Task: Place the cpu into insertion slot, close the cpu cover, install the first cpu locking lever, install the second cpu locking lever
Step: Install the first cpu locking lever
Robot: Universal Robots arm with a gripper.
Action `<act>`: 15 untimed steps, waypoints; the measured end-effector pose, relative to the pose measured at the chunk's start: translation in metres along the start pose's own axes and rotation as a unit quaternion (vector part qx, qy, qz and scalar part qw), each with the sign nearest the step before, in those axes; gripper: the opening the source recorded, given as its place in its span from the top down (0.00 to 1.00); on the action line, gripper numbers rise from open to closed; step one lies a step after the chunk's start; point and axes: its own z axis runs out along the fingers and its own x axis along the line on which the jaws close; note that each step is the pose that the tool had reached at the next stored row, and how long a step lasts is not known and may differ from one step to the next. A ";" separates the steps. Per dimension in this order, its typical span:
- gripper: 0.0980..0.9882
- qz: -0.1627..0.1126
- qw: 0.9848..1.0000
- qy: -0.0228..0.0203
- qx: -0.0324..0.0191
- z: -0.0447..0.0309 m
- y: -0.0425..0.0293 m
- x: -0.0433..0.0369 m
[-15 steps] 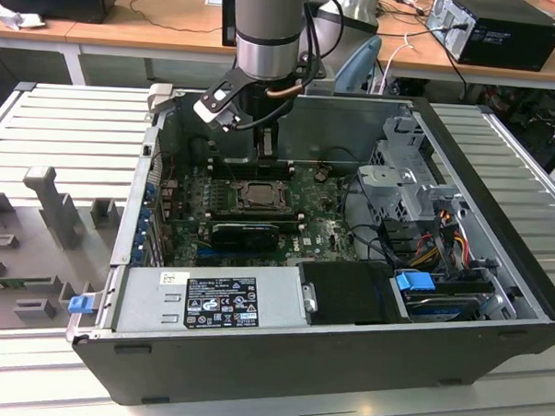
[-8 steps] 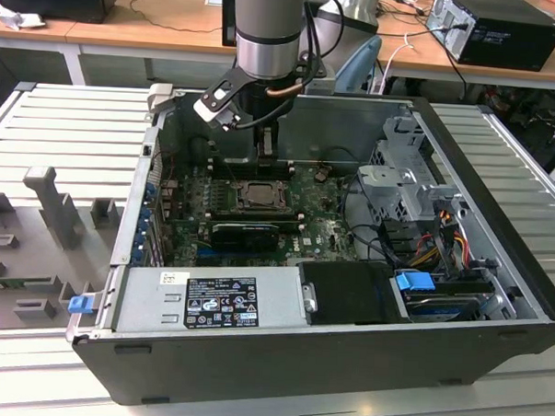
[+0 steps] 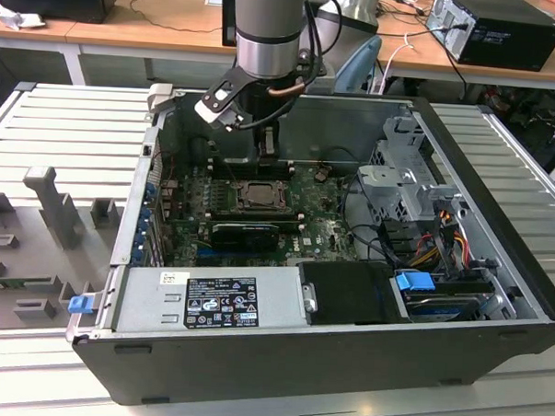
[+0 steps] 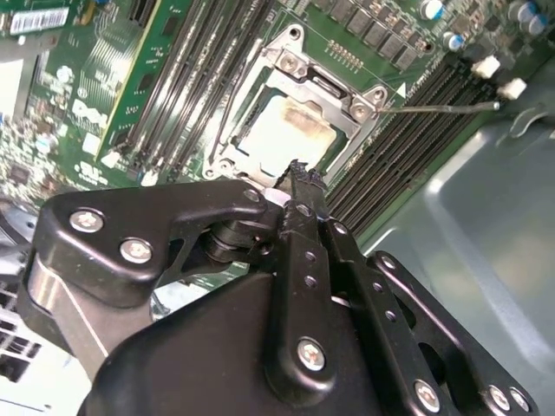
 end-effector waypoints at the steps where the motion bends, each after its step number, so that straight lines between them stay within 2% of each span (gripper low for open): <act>1: 0.99 -0.009 1.000 0.000 0.000 0.0000 0.0000 0.0000; 5: 0.99 -0.045 0.999 0.001 0.001 0.0000 0.0000 0.0000; 8: 0.99 -0.046 0.999 0.000 0.001 -0.0072 0.0004 0.0002; 11: 0.99 -0.051 0.999 0.000 0.001 -0.0085 0.0005 0.0003; 13: 0.99 -0.084 0.996 0.001 0.002 -0.0084 0.0005 0.0003; 15: 0.99 -0.103 0.995 0.002 0.002 -0.0082 0.0004 0.0003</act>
